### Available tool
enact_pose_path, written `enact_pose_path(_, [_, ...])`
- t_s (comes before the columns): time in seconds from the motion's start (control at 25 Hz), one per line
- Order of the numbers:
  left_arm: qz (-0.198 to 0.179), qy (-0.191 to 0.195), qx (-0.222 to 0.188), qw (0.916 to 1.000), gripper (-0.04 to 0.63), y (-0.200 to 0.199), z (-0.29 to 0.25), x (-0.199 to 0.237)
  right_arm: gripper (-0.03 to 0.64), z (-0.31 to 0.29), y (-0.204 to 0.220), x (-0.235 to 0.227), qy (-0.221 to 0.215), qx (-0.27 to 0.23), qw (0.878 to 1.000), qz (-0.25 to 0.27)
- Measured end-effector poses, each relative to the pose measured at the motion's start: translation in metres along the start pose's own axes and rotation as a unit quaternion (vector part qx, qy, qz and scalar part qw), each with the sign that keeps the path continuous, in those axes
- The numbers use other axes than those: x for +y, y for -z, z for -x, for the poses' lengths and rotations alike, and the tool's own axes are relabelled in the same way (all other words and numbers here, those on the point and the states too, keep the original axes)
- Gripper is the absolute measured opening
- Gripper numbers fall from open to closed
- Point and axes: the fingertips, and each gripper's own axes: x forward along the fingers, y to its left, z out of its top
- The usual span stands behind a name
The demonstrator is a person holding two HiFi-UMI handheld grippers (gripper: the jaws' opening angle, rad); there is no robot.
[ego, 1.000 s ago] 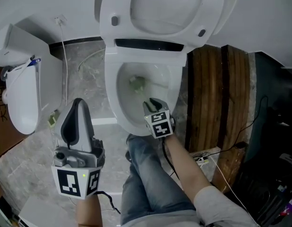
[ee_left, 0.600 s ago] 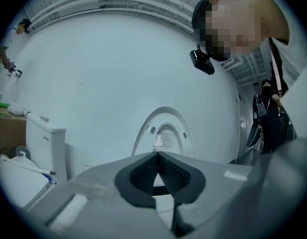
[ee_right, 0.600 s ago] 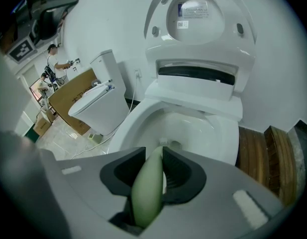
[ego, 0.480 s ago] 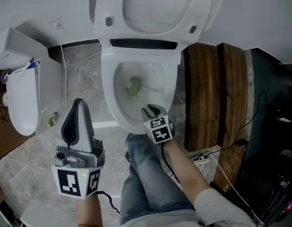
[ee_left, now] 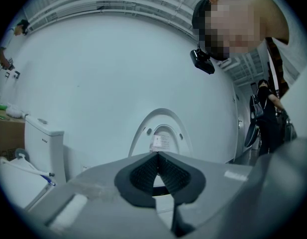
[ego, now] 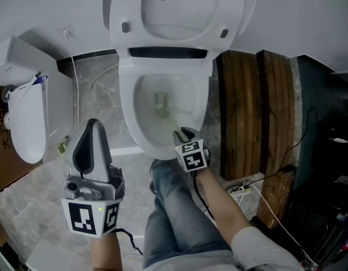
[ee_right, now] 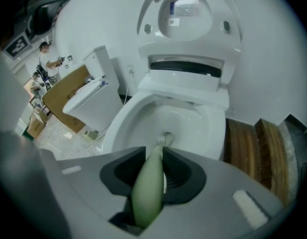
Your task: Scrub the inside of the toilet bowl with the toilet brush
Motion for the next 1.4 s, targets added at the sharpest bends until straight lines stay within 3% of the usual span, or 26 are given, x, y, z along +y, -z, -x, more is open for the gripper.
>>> enact_pose_path(0.28, [-0.001, -0.001, 0.000, 1.0000, 0.003, 0.001, -0.003, -0.001, 0.106, -0.001, -0.003, -0.011, 0.029, 0.002, 1.000, -0.011])
enact_pose_path(0.84, [-0.001, -0.004, 0.005, 1.0000, 0.003, 0.004, -0.014, 0.002, 0.106, -0.001, -0.017, -0.053, 0.085, -0.024, 0.992, -0.089])
enact_pose_path(1.4, [-0.002, -0.011, 0.012, 0.9999, 0.003, 0.008, -0.023, 0.012, 0.106, -0.016, -0.046, -0.072, 0.110, -0.040, 0.990, -0.076])
